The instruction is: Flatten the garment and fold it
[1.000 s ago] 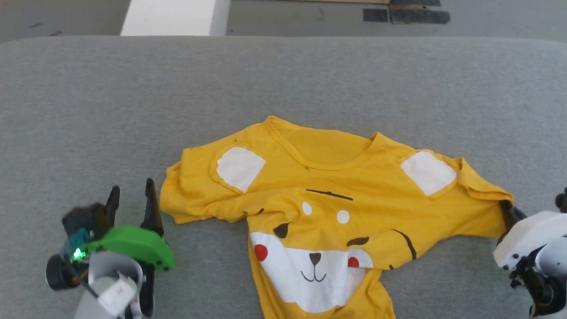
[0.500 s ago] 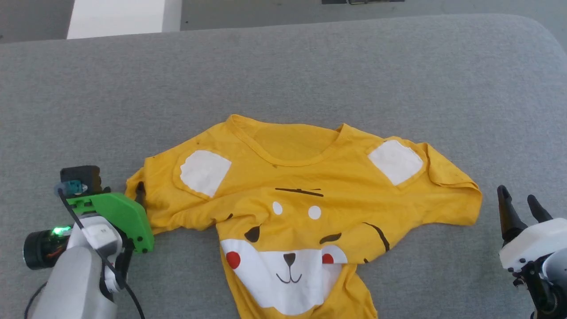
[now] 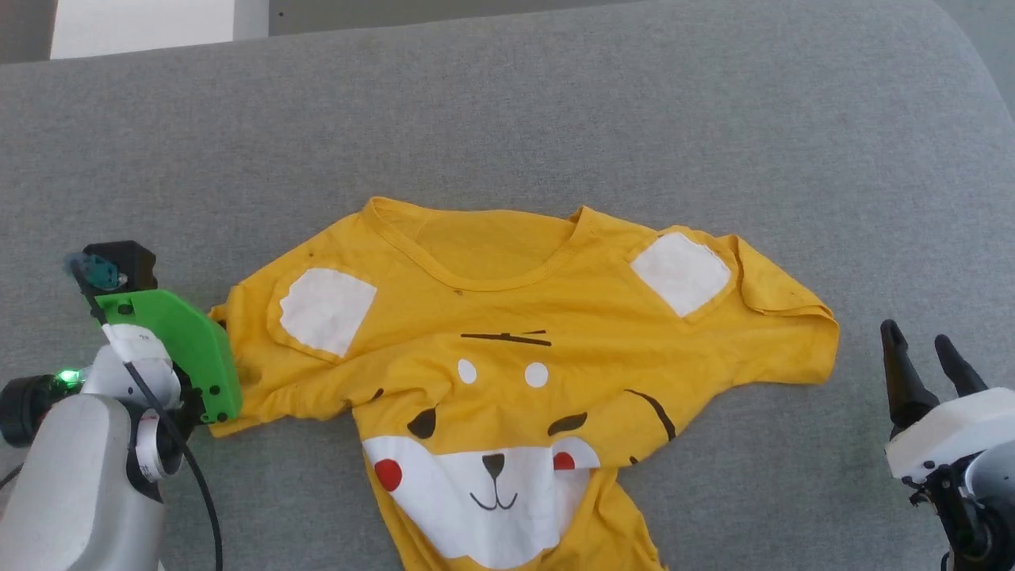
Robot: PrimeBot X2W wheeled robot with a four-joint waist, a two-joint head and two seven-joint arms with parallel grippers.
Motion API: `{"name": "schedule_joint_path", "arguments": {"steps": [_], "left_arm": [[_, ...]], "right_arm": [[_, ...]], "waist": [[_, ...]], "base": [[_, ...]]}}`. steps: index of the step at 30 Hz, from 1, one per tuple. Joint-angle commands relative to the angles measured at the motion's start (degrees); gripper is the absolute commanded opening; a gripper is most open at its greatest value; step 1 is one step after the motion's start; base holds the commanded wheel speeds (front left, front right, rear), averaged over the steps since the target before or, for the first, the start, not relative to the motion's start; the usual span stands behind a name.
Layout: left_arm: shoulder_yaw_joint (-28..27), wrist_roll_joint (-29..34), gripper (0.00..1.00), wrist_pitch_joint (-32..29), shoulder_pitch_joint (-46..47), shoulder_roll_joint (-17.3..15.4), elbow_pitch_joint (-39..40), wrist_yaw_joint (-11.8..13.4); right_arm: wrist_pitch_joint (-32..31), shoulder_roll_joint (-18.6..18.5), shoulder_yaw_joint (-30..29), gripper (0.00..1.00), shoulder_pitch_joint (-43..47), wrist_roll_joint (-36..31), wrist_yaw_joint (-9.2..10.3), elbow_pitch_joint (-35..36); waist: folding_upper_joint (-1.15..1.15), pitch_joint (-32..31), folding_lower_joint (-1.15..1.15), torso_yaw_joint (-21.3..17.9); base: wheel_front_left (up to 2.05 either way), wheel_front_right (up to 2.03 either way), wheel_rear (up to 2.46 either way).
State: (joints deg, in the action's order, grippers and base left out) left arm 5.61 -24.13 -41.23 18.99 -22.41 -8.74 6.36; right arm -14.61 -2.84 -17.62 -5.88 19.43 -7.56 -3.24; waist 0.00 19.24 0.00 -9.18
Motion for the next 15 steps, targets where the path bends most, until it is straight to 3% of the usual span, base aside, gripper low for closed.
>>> {"name": "schedule_joint_path", "arguments": {"steps": [1, 8, 15], "left_arm": [[1.6, -0.6, 0.0, -0.9, -2.8, 1.2, -1.0, -0.5], [-1.2, 1.5, 0.0, 9.2, -4.0, 0.7, 3.1, 1.6], [-3.4, 0.4, 0.0, 15.1, -7.4, 1.9, 4.5, 2.7]], "right_arm": [[0.1, 0.0, 0.4, 1.0, -0.1, 0.1, 0.08, 0.9], [1.2, 0.0, 3.5, 1.0, -2.4, -5.7, 0.08, 4.3], [-4.1, 0.0, 9.6, 1.0, -6.4, -14.2, 0.08, 2.2]], "waist": [[0.0, 0.2, 0.0, -0.2], [0.0, -0.7, 0.0, 1.2], [0.0, -1.3, 0.0, 4.0]], "base": [[0.0, 0.0, 0.0], [0.0, 0.0, 0.0], [0.0, 0.0, 0.0]]}}
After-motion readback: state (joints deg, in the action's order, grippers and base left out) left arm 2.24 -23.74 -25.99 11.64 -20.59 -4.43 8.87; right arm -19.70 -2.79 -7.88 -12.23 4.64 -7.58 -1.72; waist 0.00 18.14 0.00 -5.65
